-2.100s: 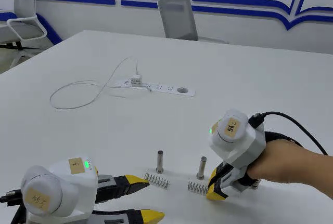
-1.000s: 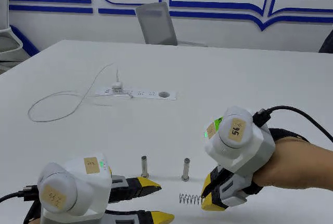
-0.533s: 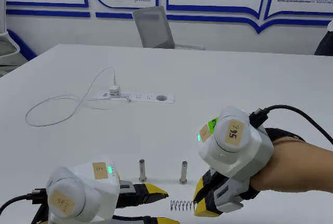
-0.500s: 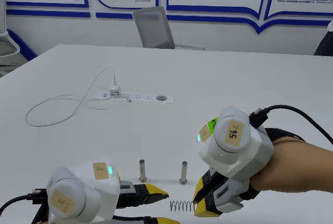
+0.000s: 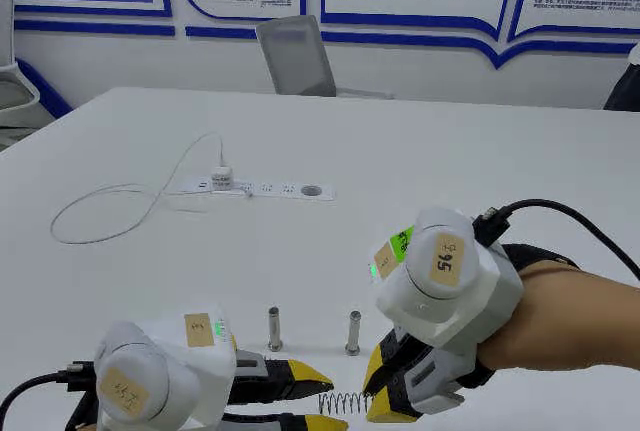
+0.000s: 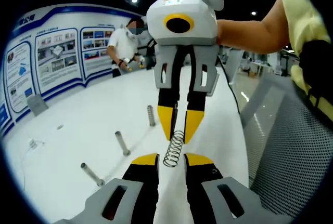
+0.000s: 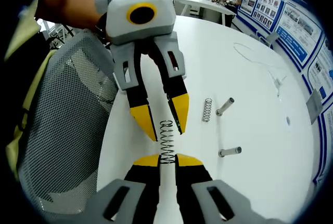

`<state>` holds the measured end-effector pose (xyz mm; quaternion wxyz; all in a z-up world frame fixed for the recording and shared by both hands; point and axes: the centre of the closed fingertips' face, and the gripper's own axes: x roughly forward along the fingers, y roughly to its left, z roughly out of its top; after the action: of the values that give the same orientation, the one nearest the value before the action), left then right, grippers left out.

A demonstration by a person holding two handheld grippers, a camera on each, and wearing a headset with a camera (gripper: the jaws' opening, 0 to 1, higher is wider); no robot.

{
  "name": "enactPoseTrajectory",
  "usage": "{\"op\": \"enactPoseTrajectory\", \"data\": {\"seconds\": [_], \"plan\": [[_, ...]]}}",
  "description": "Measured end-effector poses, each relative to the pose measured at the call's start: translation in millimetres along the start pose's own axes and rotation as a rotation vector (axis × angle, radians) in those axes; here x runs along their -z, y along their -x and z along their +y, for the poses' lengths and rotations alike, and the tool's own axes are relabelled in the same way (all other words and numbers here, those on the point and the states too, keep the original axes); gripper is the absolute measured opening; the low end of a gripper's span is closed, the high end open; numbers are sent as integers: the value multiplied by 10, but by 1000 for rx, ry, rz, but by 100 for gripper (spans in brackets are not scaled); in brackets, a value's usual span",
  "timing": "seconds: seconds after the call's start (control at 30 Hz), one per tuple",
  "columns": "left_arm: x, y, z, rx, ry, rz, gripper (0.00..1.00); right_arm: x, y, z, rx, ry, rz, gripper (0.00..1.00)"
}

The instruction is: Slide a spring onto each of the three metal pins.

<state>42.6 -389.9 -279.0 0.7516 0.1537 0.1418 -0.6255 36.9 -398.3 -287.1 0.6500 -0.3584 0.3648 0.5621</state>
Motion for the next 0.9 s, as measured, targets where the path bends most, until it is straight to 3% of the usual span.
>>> {"op": "enactPoseTrajectory", "data": {"seconds": [0.27,0.9], "plan": [[-1,-5,-8,7,-10,0,14,-11,7,10,-3,15,1,12],[31,-7,-6,8,-18,11,12,-116,112,7,8,43,-1,12]]}}
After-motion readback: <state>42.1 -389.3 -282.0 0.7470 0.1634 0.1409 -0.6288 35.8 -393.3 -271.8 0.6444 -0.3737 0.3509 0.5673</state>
